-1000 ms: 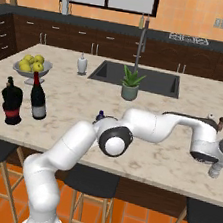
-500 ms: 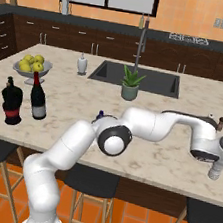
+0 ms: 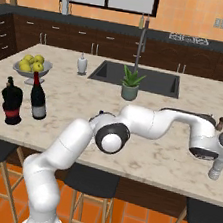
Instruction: Move the plastic bottles in the middle to the plastics group, and the glass bottles in the middle to the glass group.
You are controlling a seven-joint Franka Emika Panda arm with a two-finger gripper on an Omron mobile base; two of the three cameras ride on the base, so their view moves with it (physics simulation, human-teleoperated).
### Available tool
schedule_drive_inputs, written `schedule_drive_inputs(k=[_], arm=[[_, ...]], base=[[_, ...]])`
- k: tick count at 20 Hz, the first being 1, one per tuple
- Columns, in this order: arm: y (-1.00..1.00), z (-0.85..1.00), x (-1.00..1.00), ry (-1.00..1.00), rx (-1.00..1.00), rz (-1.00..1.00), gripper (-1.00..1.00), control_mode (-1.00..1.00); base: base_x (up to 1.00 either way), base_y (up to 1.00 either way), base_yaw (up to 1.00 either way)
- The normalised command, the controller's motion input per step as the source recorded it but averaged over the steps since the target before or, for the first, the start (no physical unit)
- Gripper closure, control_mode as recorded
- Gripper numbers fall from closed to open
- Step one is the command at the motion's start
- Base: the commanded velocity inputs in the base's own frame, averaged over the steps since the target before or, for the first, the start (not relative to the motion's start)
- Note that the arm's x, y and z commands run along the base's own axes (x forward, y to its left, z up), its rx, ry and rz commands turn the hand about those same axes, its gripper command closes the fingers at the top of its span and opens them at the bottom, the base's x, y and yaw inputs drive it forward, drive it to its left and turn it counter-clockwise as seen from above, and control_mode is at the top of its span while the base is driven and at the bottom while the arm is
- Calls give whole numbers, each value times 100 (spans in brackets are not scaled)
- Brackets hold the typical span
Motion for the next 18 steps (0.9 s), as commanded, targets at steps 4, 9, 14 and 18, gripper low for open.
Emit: schedule_drive_inputs(k=[4, 9, 14, 18], arm=[[38, 62, -69, -1, 0, 0, -100, -100], [57, 30, -41, 4, 0, 0, -100, -100], [85, 24, -10, 4, -2, 0, -100, -100], [99, 26, -19, 7, -2, 5, -100, -100]], base=[[0, 0, 0], [0, 0, 0], [0, 0, 0], [0, 0, 0]])
